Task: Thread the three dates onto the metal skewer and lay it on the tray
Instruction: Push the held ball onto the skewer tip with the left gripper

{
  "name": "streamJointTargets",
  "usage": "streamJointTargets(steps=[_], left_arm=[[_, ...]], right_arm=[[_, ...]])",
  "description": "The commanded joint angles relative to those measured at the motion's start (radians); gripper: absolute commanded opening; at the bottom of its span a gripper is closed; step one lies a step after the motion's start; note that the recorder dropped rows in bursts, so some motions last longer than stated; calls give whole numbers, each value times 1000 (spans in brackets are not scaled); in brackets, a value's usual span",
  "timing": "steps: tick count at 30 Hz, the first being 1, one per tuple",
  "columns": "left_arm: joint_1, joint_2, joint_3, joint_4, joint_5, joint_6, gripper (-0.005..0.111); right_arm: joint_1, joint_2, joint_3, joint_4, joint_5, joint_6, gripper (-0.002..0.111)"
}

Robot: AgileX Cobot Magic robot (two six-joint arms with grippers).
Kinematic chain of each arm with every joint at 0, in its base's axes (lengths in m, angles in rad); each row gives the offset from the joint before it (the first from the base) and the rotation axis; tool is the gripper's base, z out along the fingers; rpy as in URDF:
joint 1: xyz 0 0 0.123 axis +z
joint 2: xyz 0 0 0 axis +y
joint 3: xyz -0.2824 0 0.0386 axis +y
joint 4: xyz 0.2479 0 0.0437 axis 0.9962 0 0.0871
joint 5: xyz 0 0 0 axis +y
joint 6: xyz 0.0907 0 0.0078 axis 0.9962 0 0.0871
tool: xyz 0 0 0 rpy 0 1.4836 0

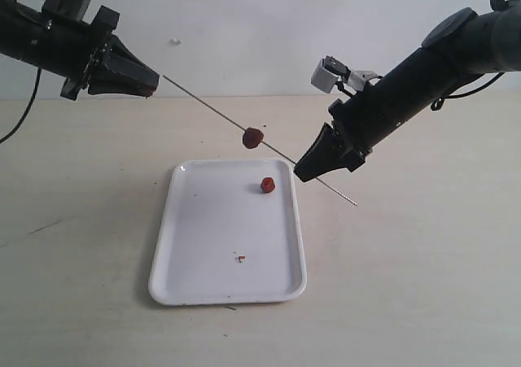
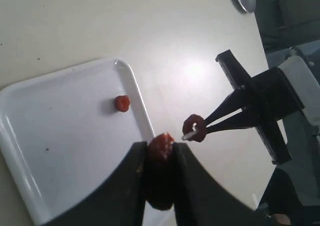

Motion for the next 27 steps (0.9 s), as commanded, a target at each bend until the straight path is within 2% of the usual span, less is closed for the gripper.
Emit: streamJointTargets(steps=[1,12,18,27], left_arm=[[-3,-16,2,-74,1,7,18],[-3,-18,2,-56,1,4,18],[-40,-18,2,-28,1,4,18],[-40,-18,2,-17,1,4,18]], right_arm=[[-1,-4,1,-2,12,-16,0],[-1,-4,1,12,12,-16,0],[25,-4,1,14,12,-34,0],[28,-4,1,-3,12,-63,0]])
